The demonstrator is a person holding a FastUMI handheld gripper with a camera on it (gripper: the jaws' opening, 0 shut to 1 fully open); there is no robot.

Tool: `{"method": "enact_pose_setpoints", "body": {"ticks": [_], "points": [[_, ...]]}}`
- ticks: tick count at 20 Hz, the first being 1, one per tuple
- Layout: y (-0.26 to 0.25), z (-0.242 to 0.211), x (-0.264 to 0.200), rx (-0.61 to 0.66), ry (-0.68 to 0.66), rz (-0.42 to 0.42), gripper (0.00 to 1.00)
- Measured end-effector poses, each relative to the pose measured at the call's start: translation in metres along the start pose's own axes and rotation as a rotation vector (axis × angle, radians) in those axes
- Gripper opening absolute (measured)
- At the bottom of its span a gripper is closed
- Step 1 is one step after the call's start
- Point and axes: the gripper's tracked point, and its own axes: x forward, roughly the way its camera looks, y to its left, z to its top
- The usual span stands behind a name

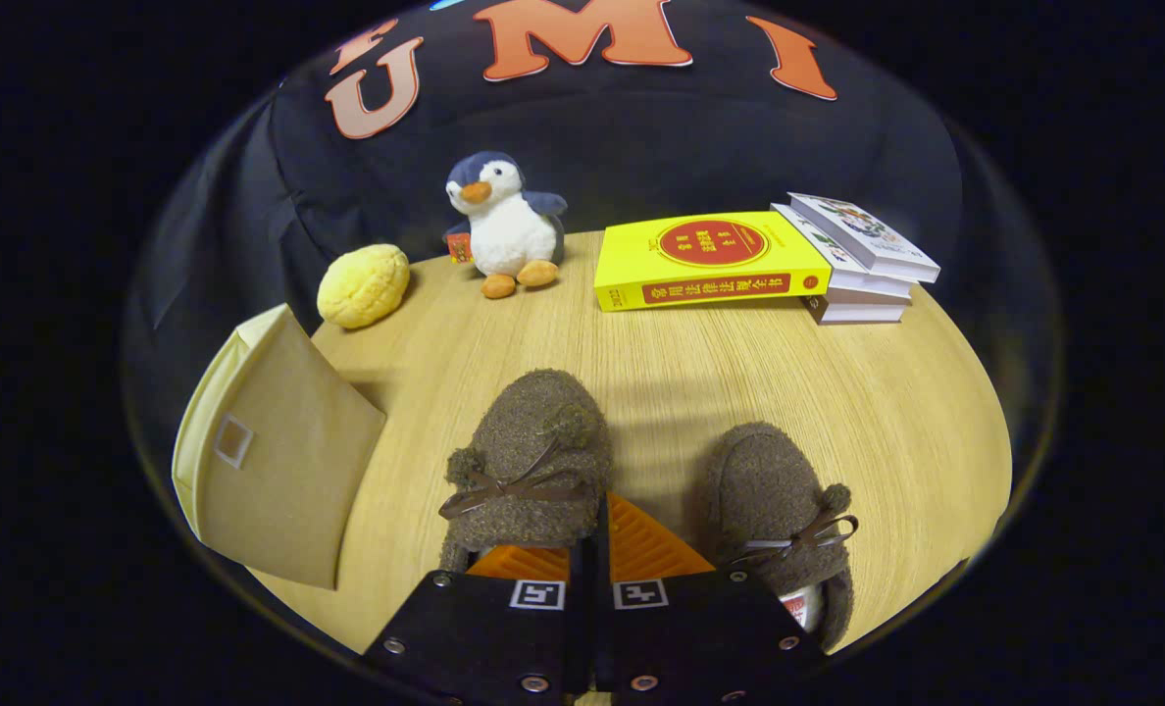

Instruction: Open the storage box then place both shoes into the box .Put the left shoe in first, then the right shoe, with the right side of both shoes facing outward in a uniform manner.

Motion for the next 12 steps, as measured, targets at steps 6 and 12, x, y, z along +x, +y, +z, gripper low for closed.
{"method": "enact_pose_setpoints", "body": {"ticks": [6,12], "points": [[0.089,0.055,-0.057,0.014,-0.058,0.08,0.04],[0.19,0.089,-0.081,-0.015,-0.062,0.149,0.04]]}}
